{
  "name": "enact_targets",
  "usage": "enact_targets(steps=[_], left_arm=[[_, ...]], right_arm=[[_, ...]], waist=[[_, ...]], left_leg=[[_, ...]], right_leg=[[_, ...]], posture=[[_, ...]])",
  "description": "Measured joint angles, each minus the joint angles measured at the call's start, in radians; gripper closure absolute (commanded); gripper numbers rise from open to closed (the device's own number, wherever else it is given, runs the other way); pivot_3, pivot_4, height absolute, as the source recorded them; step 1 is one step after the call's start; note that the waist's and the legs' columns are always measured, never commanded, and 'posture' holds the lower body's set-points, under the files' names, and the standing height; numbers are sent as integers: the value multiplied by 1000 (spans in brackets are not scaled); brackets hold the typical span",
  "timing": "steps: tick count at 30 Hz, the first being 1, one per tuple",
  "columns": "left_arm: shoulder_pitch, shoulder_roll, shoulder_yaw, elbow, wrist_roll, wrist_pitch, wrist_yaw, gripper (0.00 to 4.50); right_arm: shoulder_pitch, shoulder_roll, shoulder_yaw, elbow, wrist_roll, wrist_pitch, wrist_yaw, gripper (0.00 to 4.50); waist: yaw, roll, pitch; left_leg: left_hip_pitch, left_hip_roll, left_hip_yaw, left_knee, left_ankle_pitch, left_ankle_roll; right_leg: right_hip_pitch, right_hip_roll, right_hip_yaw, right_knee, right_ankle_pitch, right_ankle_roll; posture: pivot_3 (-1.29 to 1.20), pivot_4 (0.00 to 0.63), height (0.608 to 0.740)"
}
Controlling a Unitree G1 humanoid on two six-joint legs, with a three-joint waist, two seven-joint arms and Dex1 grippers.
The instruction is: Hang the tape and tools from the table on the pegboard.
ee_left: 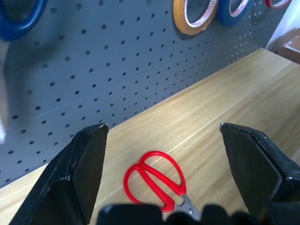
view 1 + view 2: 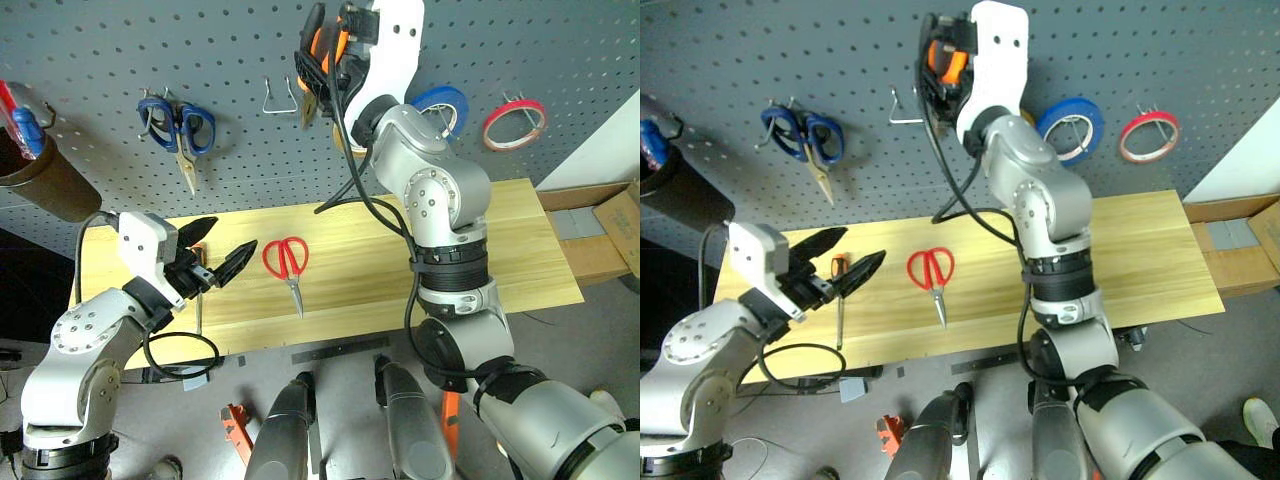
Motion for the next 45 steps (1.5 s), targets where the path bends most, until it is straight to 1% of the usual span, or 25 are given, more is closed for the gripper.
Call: enact_targets(steps=[8, 11, 16, 20, 23, 28, 34, 36, 37, 39, 40, 41, 43, 45], left_arm=[[-52, -2, -24, 55, 34, -47, -2, 396], [-71, -7, -45, 74, 43, -58, -5, 396], [-83, -8, -54, 105, 60, -89, -22, 396], [-89, -8, -57, 107, 64, -95, -24, 396], [-89, -8, -58, 111, 67, -99, -27, 396], [-92, -8, -68, 121, 77, -115, -39, 396], [-90, -7, -87, 125, 87, -133, -67, 396], [-89, -5, -91, 126, 94, -137, -75, 396], [-94, -4, -99, 129, 98, -139, -81, 396], [-85, -1, -113, 135, 107, -155, -93, 396], [-81, 3, -109, 143, 112, -157, -94, 396], [-82, 6, -107, 145, 116, -159, -96, 396], [-87, 7, -116, 146, 122, -164, -105, 396], [-89, 7, -130, 145, 126, -176, -114, 396]], right_arm=[[-13, -5, -17, 50, 22, 0, -1, 1809], [-12, -17, -46, 49, 70, 14, 12, 1809], [-12, -95, -105, 44, 173, 76, 75, 1809], [-12, -182, -141, 48, 242, 146, 135, 1809], [-12, -258, -177, 62, 320, 244, 199, 1809], [1, -362, -178, 64, 449, 422, 342, 1809], [5, -475, -134, 58, 536, 546, 516, 1809], [7, -524, -92, 50, 556, 581, 593, 1809], [45, -553, -74, -6, 564, 593, 607, 1809], [385, -616, -77, -446, 672, 623, 595, 1818], [536, -639, -41, -601, 705, 651, 585, 1819], [647, -664, 14, -711, 718, 669, 582, 1819], [731, -724, 87, -830, 713, 668, 584, 1819], [750, -776, 95, -895, 680, 620, 582, 1820]], waist=[[1, -2, -2], [1, -3, -2], [1, -6, -4], [1, -8, -6], [1, -9, -7], [-2, -9, -7], [-1, -10, -7], [0, -10, -7], [1, -10, -8], [20, -15, -29], [26, -14, -34], [27, -14, -33], [17, -13, -34], [2, -14, -35]], left_leg=[[0, 12, 3, 0, 3, -5], [0, 13, 7, 0, 4, -6], [0, 13, 10, 0, 4, -6], [0, 13, 10, 0, 4, -6], [-1, 13, 11, 0, 4, -6], [-1, 14, 13, -1, 4, -5], [-3, 14, 14, 0, 3, -5], [-3, 14, 13, 0, 3, -5], [-3, 14, 13, 0, 3, -5], [-6, 21, 10, -2, 2, -5], [-5, 25, 13, -1, -3, -7], [-7, 24, 16, 1, -4, -6], [-7, 22, 24, 9, -7, -1], [0, 23, 26, 13, -12, 7]], right_leg=[[0, 11, 0, -4, 8, -5], [-1, 12, 0, -3, 8, -6], [-1, 12, 2, -4, 9, -5], [-1, 12, 2, -5, 9, -5], [-1, 12, 2, -5, 9, -5], [-3, 12, 2, -6, 9, -5], [-3, 12, 2, -7, 9, -5], [-3, 12, 1, -7, 9, -5], [-3, 12, 1, -7, 9, -5], [-1, 14, -9, -7, 8, -4], [-1, 15, -15, -8, 8, -4], [-3, 13, -14, -10, 7, -4], [-3, 7, -13, -15, 10, -5], [8, 8, -13, -23, 15, -4]], posture=[[-83, 325, 740], [-92, 317, 740], [-90, 311, 740], [-92, 309, 740], [-93, 306, 740], [-98, 306, 740], [-106, 310, 740], [-110, 312, 740], [-110, 312, 740], [-115, 314, 740], [-114, 315, 740], [-114, 315, 740], [-116, 316, 740], [-117, 317, 740]])
